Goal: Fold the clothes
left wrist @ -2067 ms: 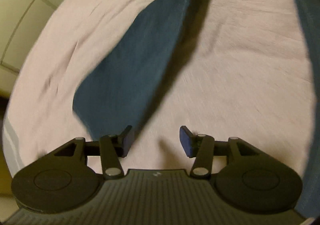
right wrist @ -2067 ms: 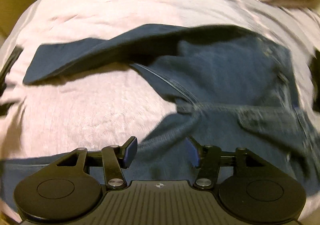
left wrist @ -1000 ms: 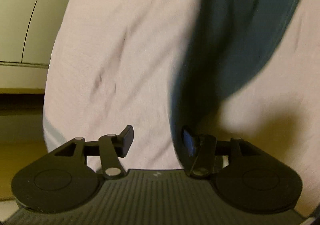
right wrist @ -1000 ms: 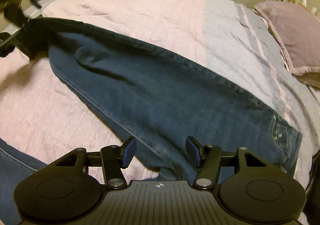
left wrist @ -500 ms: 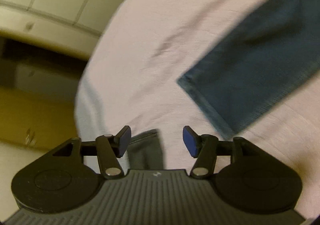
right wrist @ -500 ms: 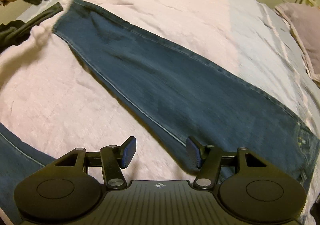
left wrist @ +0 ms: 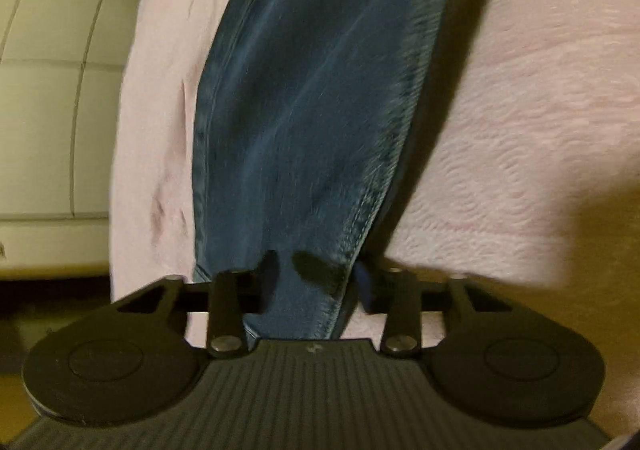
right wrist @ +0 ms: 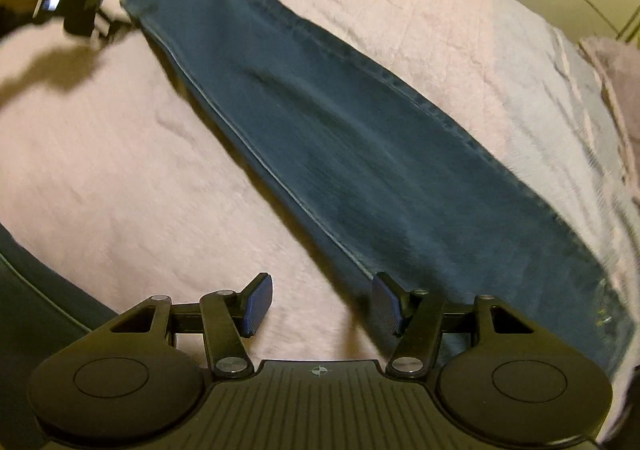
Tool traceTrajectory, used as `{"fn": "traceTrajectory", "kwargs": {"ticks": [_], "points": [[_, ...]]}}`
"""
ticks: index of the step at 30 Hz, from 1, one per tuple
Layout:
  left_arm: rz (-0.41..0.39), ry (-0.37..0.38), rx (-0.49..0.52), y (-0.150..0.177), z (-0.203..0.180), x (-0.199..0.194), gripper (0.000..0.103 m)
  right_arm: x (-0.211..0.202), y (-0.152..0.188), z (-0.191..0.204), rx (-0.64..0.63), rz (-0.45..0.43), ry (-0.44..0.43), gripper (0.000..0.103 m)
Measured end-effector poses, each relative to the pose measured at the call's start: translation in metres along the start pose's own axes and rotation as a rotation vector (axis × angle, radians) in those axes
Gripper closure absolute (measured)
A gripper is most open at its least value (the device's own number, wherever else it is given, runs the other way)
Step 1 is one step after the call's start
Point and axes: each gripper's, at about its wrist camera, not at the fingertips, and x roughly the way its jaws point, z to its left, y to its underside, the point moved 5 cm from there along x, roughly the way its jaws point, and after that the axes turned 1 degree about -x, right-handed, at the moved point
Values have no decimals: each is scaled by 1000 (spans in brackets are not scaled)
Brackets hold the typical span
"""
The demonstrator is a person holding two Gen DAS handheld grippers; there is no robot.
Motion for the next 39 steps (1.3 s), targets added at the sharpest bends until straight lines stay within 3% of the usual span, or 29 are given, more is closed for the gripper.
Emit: {"fn": "traceTrajectory", "kwargs": {"ticks": [4,6,11,15,17,19,22,27,29,32,39], "points": [[9,-25,-15,13,14,-26,100,13,8,7,-201,29,100,44],[5,-33,-43,21,21,-49,100,19,14,16,-326,30,131,44],[9,21,-103,35,10,-100,100,32,22,29,-464,13,132,44],[40,102,-117,37,-13,-107,100,35,16,26,-420,5,94,45],[52,121,-131,29,-22,-104,100,32,14,23,-398,1,63,82],[56,118,-134,26,-27,-98,100,30,14,18,-402,1,75,96],[56,66,-86,23,-34,-82,100,29,18,11,-403,2,92,97],[96,-28,-2,33,-28,-40,90,32,25,18,-538,-12,161,95],[110,-38,15,38,-26,-30,90,34,23,16,-538,-10,153,95],[115,1,-19,41,-20,-28,97,34,17,7,-477,9,121,99],[47,83,-96,53,-26,-96,101,-28,14,-3,-426,-26,71,102]]}}
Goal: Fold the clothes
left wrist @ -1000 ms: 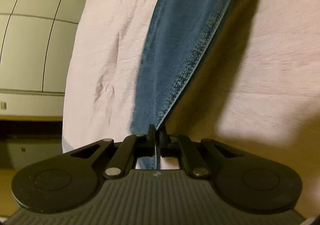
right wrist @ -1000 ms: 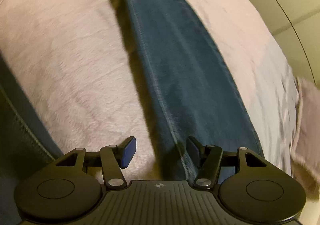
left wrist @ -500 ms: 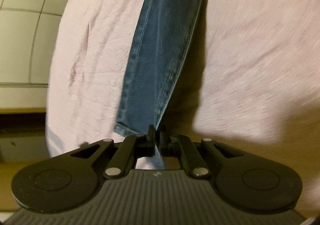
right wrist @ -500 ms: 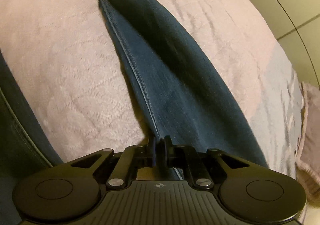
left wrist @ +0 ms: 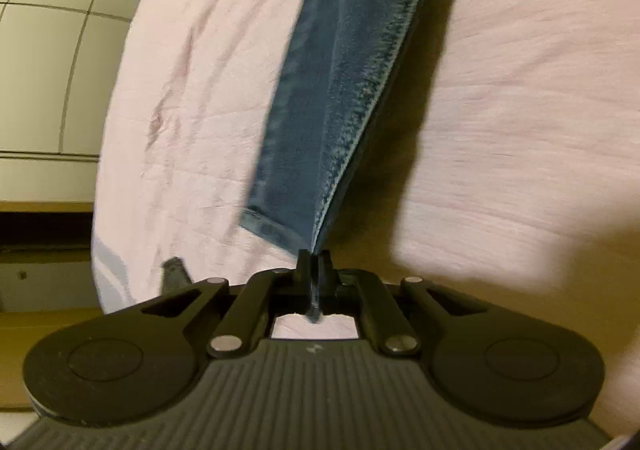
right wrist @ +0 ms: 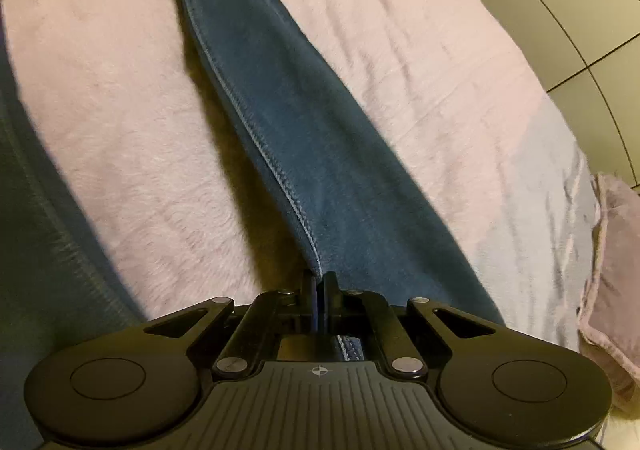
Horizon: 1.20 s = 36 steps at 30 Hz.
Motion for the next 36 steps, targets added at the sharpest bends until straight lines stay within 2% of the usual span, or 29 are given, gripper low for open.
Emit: {"fn": "traceTrajectory", "kwargs": {"ticks": [4,7,9,10,12,13,14,16,18,21,25,27,30,33,36], "points": [[3,68,9,11,-21,-19,100,-1,14,16,-62,43,-30,102],[71,108,-17,28,-22,-11,95,19,14,36,-147,90,-32,101],[108,114,-89,42,-9,-7,89,22,13,42,-188,95,-21,97],[120,118,-139,47,0,-4,87,21,11,43,-194,81,-17,92],[119,126,-269,53,24,5,76,16,5,44,-176,56,-20,74],[115,131,-330,54,36,11,75,13,2,46,-166,49,-19,59],[97,140,-379,51,47,19,73,10,0,48,-158,42,-18,53],[58,164,-461,40,68,39,67,5,-4,52,-143,37,-28,52],[29,201,-495,25,81,62,64,0,-7,55,-129,37,-25,52],[17,236,-456,3,83,91,60,-9,-5,61,-88,50,-17,52],[57,228,-354,-9,71,123,57,-19,13,66,0,109,-3,52],[64,196,-321,-10,68,128,49,-24,26,66,59,141,10,52],[82,172,-302,-12,65,129,48,-34,47,64,183,195,19,52],[110,146,-280,-15,66,118,54,-54,71,54,370,239,45,52],[106,72,-261,-22,68,95,60,-78,109,36,643,281,82,52]]}}
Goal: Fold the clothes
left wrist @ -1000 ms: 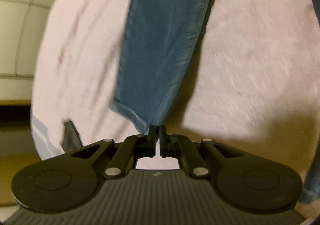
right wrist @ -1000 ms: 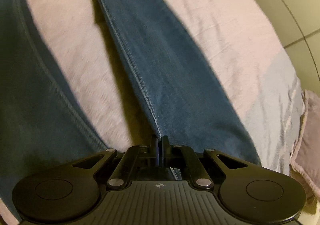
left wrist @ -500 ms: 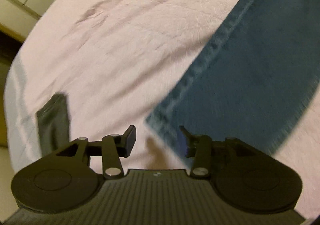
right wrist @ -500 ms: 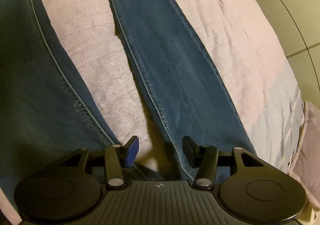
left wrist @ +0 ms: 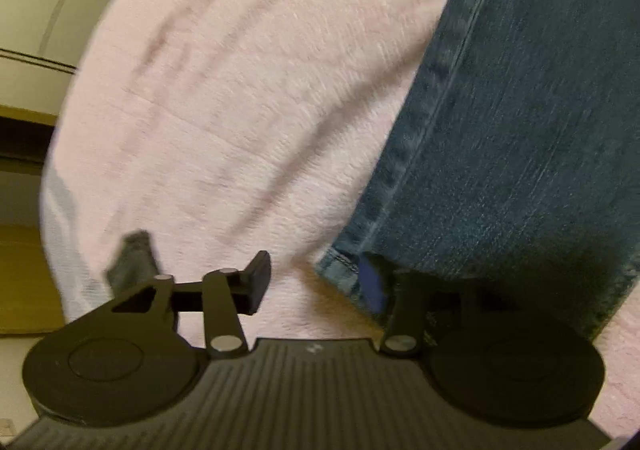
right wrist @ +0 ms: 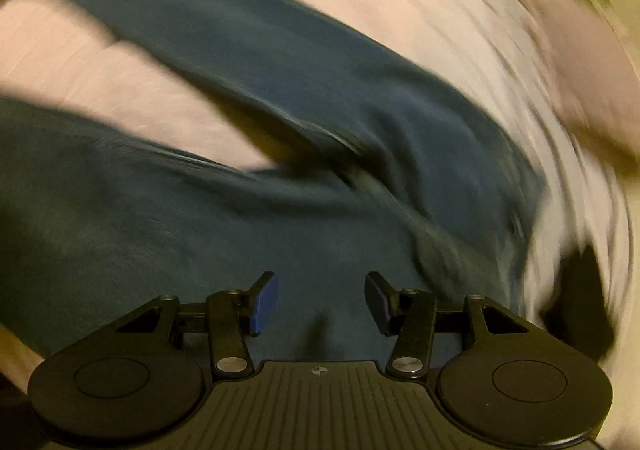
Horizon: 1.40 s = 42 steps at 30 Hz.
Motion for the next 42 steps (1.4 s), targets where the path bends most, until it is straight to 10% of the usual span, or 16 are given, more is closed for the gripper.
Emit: {"fn": "traceTrajectory", "kwargs": {"ticks": [7,11,17,23,33,35,42], "points": [[-117,-16,-77,-25,-41,-97,59,-9,93,-127,666,39,15,44],[-231,81,-5,-57,-115,-167,57,0,148,-196,804,18,51,44],[-329,215,148,-129,-255,-258,56,27,182,-270,703,-91,-18,43],[-409,294,267,-208,-375,-324,52,43,139,-308,527,-303,-408,43],[-463,334,265,-322,-423,-342,52,141,68,-324,487,-133,-803,44],[-478,337,268,-341,-430,-343,52,147,68,-319,473,-101,-852,75],[-538,346,251,-403,-448,-347,52,105,76,-363,551,-267,-834,99]]}}
